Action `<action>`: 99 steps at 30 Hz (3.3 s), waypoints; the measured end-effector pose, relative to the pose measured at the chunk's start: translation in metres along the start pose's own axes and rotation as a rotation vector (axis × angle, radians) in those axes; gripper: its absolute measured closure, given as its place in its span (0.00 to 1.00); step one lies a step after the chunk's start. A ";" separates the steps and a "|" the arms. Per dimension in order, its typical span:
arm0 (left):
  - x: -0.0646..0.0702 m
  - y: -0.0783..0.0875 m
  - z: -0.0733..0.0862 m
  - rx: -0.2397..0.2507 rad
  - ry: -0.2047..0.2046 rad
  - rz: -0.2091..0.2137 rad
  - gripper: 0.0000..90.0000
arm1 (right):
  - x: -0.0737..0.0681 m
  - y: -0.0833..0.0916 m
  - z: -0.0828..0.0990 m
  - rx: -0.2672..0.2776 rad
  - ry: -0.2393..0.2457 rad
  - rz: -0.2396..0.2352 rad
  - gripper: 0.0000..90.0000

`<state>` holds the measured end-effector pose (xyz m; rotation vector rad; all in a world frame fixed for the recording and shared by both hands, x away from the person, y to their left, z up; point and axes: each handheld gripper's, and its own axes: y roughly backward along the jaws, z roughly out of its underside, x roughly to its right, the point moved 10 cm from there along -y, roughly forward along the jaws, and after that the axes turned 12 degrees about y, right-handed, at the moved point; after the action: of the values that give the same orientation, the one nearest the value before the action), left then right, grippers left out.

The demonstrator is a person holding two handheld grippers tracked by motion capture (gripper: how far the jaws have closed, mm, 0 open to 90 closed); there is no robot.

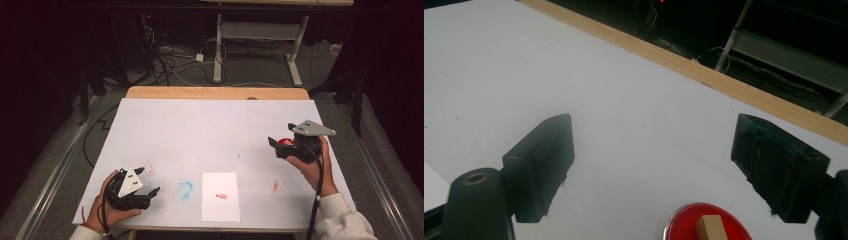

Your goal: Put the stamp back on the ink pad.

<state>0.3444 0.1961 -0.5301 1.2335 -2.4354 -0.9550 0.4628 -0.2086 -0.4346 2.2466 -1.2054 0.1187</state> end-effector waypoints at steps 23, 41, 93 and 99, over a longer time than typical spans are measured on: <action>0.001 0.001 0.000 0.001 -0.001 0.004 0.22 | -0.027 0.030 -0.006 0.102 0.106 0.043 0.19; 0.004 -0.002 0.002 -0.014 -0.013 0.014 0.22 | -0.041 0.048 0.005 0.126 0.152 0.034 0.20; 0.014 0.002 -0.007 0.024 -0.021 0.026 0.21 | -0.066 0.068 0.091 0.021 0.157 -0.003 0.21; 0.014 0.004 -0.005 0.023 -0.027 0.028 0.21 | -0.069 0.070 0.085 0.039 0.178 -0.001 0.21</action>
<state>0.3360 0.1846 -0.5244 1.1978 -2.4849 -0.9446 0.3511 -0.2330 -0.4964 2.2175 -1.1156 0.3371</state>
